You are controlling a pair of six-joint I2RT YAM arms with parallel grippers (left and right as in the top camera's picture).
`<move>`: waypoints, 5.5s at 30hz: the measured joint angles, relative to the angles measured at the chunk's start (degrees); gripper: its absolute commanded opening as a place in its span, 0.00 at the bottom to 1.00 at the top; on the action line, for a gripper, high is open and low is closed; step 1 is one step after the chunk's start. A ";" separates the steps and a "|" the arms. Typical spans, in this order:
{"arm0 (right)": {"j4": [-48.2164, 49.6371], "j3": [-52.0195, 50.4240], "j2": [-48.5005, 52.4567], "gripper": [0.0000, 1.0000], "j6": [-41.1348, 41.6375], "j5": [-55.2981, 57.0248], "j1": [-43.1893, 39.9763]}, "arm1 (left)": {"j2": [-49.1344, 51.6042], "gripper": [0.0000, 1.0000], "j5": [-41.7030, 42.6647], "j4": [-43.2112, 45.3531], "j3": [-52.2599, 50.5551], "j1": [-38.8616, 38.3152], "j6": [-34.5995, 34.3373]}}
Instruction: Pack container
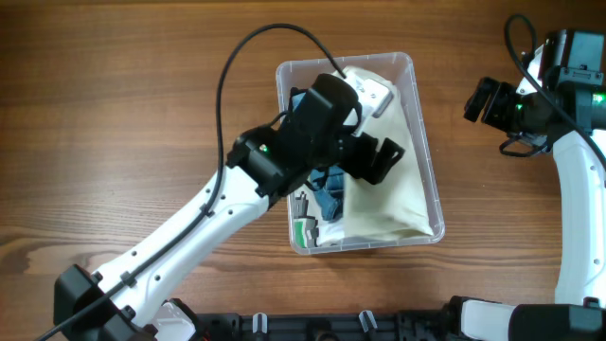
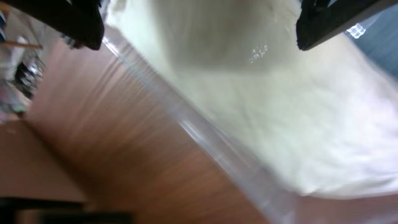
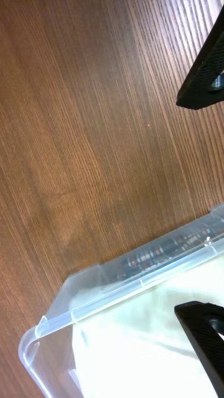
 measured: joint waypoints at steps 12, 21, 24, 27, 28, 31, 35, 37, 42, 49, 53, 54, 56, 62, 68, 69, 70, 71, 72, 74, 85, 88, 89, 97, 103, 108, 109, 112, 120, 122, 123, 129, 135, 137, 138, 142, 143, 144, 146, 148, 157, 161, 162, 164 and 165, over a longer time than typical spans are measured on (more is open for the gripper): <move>0.00 0.00 0.00 1.00 0.02 -0.02 0.00 | -3.78 0.04 -11.10 -12.02 3.89 4.72 3.17; 0.39 -0.24 0.00 1.00 3.45 -0.07 -6.12 | 19.85 0.04 -7.74 -15.37 5.70 -0.35 4.39; 1.84 -2.38 0.00 1.00 3.45 -0.26 -6.12 | 23.61 0.04 -4.13 -14.75 8.63 -0.35 4.33; 3.08 -4.94 0.02 1.00 3.45 -0.68 -6.12 | 23.45 0.04 -3.15 -13.97 8.85 -0.33 4.33; 3.06 -5.35 0.02 1.00 3.45 -0.92 -6.12 | 23.15 0.04 -3.32 -14.08 8.79 -0.28 4.33; 2.82 -5.60 0.02 0.99 3.45 -1.46 -6.12 | 21.68 0.10 -4.02 -15.87 7.74 0.68 4.33; -2.40 -6.05 0.02 0.89 2.93 -3.15 -6.12 | 16.17 0.43 -6.14 -20.22 4.52 6.88 3.87; -2.84 -8.09 0.02 0.83 2.38 -4.37 -5.81 | 11.47 0.46 -6.36 -20.09 4.42 10.19 3.80; 4.57 -22.84 0.15 0.36 1.44 -8.24 -2.86 | -2.19 0.51 -7.34 -23.69 4.52 22.97 3.98; 13.46 -29.59 0.22 0.45 -6.32 -22.49 5.92 | -1.86 0.54 -7.41 -25.44 4.48 28.61 3.96; 21.77 -29.90 0.22 0.45 -0.96 -22.34 6.47 | -1.86 0.53 -7.39 -26.01 4.48 28.61 3.96; 23.23 -30.03 0.22 0.45 -0.39 -21.90 6.49 | -1.86 0.53 -7.39 -26.10 4.48 28.61 3.96; 28.52 -30.08 0.22 0.45 0.07 -20.81 6.43 | -1.86 0.53 -7.17 -26.25 4.48 28.61 3.96; 44.28 -30.18 0.59 0.47 0.37 -21.46 6.71 | -1.86 0.52 -6.32 -27.28 4.48 28.61 3.96; 48.13 -29.97 5.60 0.64 -0.59 -21.57 7.04 | -1.86 0.53 -6.32 -27.65 4.48 28.61 3.96; 48.00 -29.70 5.57 0.65 -0.83 -20.87 6.78 | -1.86 0.54 -6.32 -27.78 4.48 28.61 3.96; 47.87 -29.29 5.57 0.65 -0.94 -20.59 6.54 | -1.86 0.54 -6.32 -27.80 4.48 28.61 3.96; 47.63 -28.74 5.53 0.64 -1.11 -20.37 6.19 | -1.86 0.54 -6.32 -27.80 4.48 28.61 3.96; 47.34 -28.13 5.33 0.65 -1.36 -20.15 5.68 | -1.86 0.54 -6.32 -27.82 4.48 28.61 3.96; 46.99 -26.97 3.45 0.59 -1.57 -18.05 3.48 | -1.86 0.54 -6.32 -27.87 4.48 28.61 3.96; 45.29 -26.10 14.99 0.34 -1.18 -22.29 3.10 | -1.86 0.56 -6.29 -27.45 4.48 28.61 3.96; 58.88 -26.12 15.82 0.40 0.48 -32.41 3.87 | -1.86 0.56 -6.29 -27.23 4.48 28.61 3.96; 63.73 -26.21 15.85 0.40 2.14 -35.17 3.43 | -1.86 0.56 -6.32 -27.28 4.48 28.61 3.96; 73.13 -25.66 15.87 0.35 12.09 -46.03 3.54 | -1.86 0.56 -6.29 -27.36 4.48 28.61 3.96; 56.87 -25.40 14.91 0.36 6.91 -41.11 3.10 | -1.86 0.54 -6.40 -27.58 4.48 28.61 3.96; 42.36 -25.20 11.02 0.22 0.55 -21.44 3.06 | -1.86 0.55 -7.32 -27.56 4.48 29.77 3.96; 41.97 -25.24 11.02 0.21 -0.46 -19.50 3.06 | -1.86 0.55 -7.41 -27.45 4.48 29.97 3.96; 43.82 -25.24 11.04 0.21 -5.99 -18.99 5.81 | -1.86 0.55 -7.45 -26.73 4.48 30.16 3.96; 57.27 -25.11 12.02 0.63 -7.28 -22.14 10.23 | -1.86 1.00 -7.87 -27.08 4.48 30.16 3.98; 54.14 -22.34 12.02 0.99 -6.95 -22.53 8.70 | -1.86 1.00 -9.20 -26.36 4.48 30.16 3.76; 50.88 -19.96 12.02 0.99 -7.30 -22.40 8.15 | -1.86 1.00 -10.16 -25.24 4.48 30.45 3.19; 34.29 -12.63 6.73 1.00 -9.01 -13.64 7.65 | -1.86 1.00 -12.35 -24.59 4.48 43.10 -0.87; 18.56 -12.46 -17.79 1.00 -4.26 -5.25 7.65 | -5.05 1.00 -6.25 -22.29 -3.98 49.57 3.78; 17.66 -16.41 -27.74 1.00 -3.56 -4.02 7.65 | -11.74 1.00 -5.14 -17.46 -12.66 49.51 3.76; 17.70 -19.58 -34.69 1.00 -3.23 -3.58 7.65 | -17.25 1.00 -4.11 -15.63 -17.68 49.48 3.76; 14.23 -31.58 -60.35 1.00 -2.56 -2.95 7.65 | -39.17 1.00 -1.51 -12.44 -30.21 49.48 3.10; 13.33 -34.93 -65.77 1.00 -2.05 -2.95 7.65 | -45.94 1.00 -1.09 -11.93 -31.95 49.48 2.89; 13.18 -38.56 -69.02 1.00 1.03 -3.04 7.65 | -49.31 1.00 -0.85 -10.93 -32.20 49.48 2.75; 12.15 -43.56 -72.30 1.00 12.72 -3.04 7.65 | -52.59 1.00 -0.66 -11.21 -32.44 49.48 2.67; 10.23 -45.42 -72.48 1.00 28.94 -3.06 7.65 | -54.49 1.00 -0.63 -11.87 -32.54 49.48 2.67; 5.53 -46.05 -72.61 1.00 98.01 -2.84 7.65 | -54.66 1.00 -0.63 -12.02 -32.61 49.48 2.67; 2.43 -46.05 -72.61 1.00 102.53 -1.29 7.65 | -54.66 1.00 -0.63 -12.04 -32.70 49.48 2.67; -0.66 -45.86 -72.61 1.00 102.12 -1.25 7.65 | -54.66 1.00 -0.63 -12.02 -32.70 49.48 2.67; -8.68 -45.83 -72.78 1.00 97.85 -1.73 7.65 | -54.71 1.00 -0.63 -12.13 -32.81 49.48 2.64; -8.79 -45.70 -72.85 1.00 94.66 -2.69 7.65 | -54.69 1.00 -0.63 -12.07 -32.81 49.48 2.67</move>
